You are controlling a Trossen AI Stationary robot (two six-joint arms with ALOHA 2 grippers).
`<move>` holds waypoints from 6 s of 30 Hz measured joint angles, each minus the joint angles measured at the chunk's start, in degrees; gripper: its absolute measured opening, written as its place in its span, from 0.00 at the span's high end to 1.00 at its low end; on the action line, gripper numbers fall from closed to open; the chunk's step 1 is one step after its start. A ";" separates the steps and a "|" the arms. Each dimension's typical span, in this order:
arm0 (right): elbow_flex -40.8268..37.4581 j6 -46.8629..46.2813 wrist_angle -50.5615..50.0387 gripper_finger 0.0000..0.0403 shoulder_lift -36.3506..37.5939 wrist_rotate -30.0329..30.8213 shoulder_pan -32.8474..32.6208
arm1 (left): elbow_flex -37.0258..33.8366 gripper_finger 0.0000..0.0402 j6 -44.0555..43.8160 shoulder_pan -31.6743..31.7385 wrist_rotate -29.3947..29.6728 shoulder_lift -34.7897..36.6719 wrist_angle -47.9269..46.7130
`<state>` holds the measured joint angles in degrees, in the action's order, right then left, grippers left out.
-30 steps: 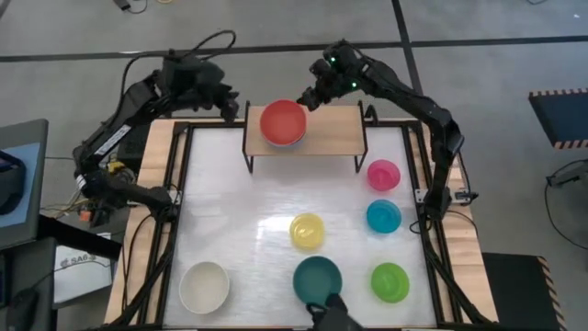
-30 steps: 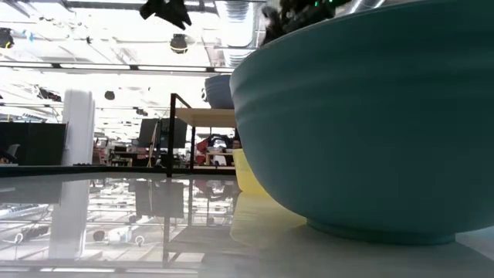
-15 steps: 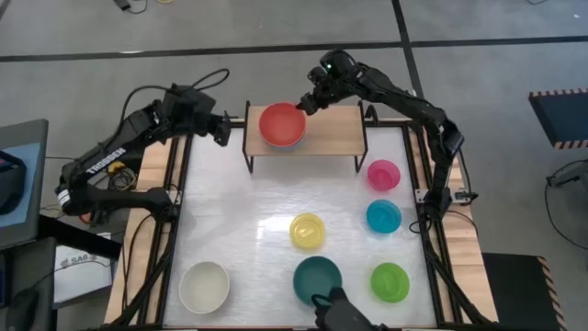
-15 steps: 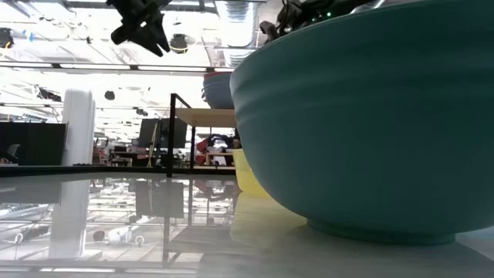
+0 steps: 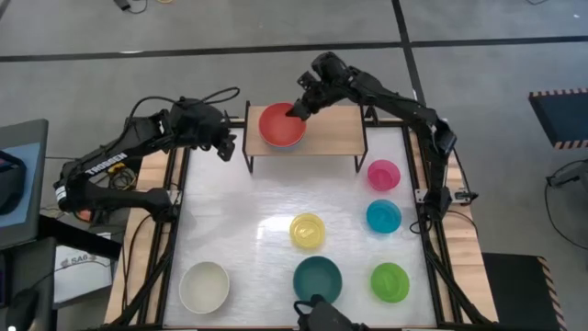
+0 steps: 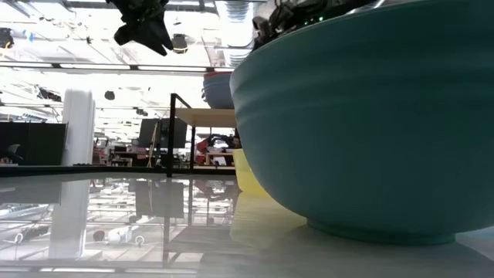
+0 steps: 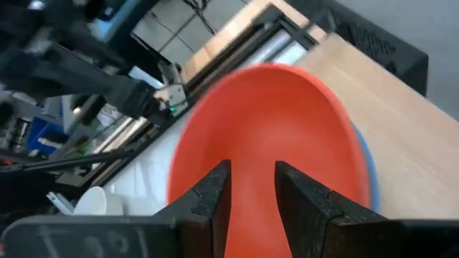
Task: Place and stack bowls onto a shelf
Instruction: Stack the white bowl on top of the orange bowl on the shelf
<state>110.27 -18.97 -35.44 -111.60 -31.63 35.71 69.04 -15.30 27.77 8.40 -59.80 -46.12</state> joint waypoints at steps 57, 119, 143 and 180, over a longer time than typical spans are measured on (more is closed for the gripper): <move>-14.50 -19.88 1.27 0.67 15.99 35.14 -43.32 | -31.97 0.70 -46.38 -70.39 -10.46 -0.21 1.93; -12.93 -30.88 -22.24 0.67 34.39 60.60 -52.88 | -18.84 1.00 -34.56 -50.89 3.31 -0.25 -4.94; -16.06 -23.15 -40.83 0.67 35.48 61.72 -52.49 | 17.72 1.00 -9.61 -15.30 7.89 -16.11 -2.58; -23.99 -40.07 -35.19 0.67 35.90 62.21 -52.76 | 36.54 0.99 13.34 8.20 -3.41 -36.99 -11.12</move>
<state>86.28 -59.04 -70.64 -75.70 30.58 -17.05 105.58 -1.96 35.97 4.99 -96.79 -57.24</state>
